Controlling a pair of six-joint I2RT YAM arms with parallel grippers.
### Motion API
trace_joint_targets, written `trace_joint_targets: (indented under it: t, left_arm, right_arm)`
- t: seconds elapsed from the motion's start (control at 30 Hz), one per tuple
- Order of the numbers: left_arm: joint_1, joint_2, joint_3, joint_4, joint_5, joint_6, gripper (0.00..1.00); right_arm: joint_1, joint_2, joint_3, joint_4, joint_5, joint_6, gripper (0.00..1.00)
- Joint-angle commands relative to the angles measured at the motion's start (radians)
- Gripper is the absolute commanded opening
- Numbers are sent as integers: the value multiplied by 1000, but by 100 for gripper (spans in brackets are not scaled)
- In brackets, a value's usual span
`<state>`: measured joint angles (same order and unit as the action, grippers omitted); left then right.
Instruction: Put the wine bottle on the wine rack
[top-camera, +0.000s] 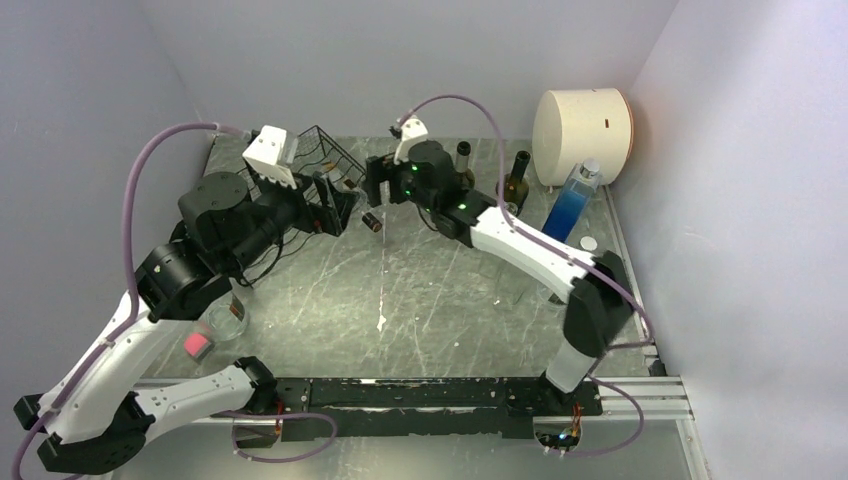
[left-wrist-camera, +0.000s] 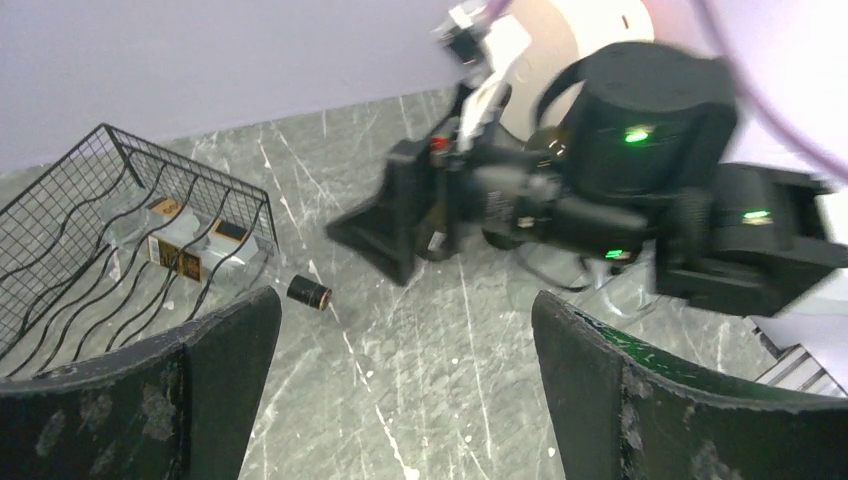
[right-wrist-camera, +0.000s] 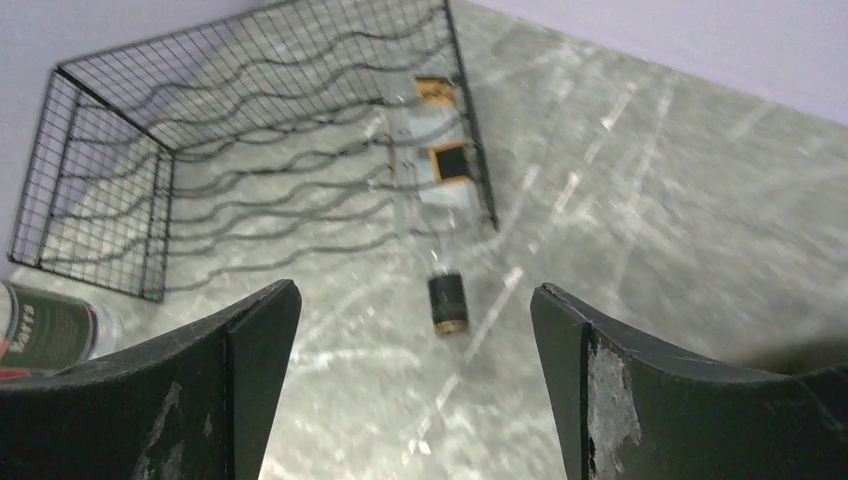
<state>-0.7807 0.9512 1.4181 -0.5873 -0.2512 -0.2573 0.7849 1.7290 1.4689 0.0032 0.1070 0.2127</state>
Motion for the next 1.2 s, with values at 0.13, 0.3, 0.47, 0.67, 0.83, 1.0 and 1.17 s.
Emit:
trace_joint_targets:
  t: [0.13,0.3,0.47,0.67,0.83,1.0,1.17]
  left_arm:
    - [3,-56,-166,105,-13,-23,99]
    - [2,-90,-261,199,-25,-50,99]
    - [3,-97,-319,292,9,-37,99]
    - [2,-47,-306,291,49,-46,99]
    - [3,-2,-300,303,71,-50,99]
    - [3,46,-276,284,64,-72,99]
    - [3,60,-279,298,77,-74,99]
  right_arm:
    - [-3,-396,-163,-357,284,16,87]
    - [-2,-548,-126,-636,461,106,82]
    - [-1,-665,-128,-786,667,173,82]
    - [-2,-709,-168,-962,854,298,82]
    - [-3,-749,-270,-930,799,309,80]
    - [-2,-760,-339,-900,769,344,64]
    - [-3,-780,-395,-864,765,361,55]
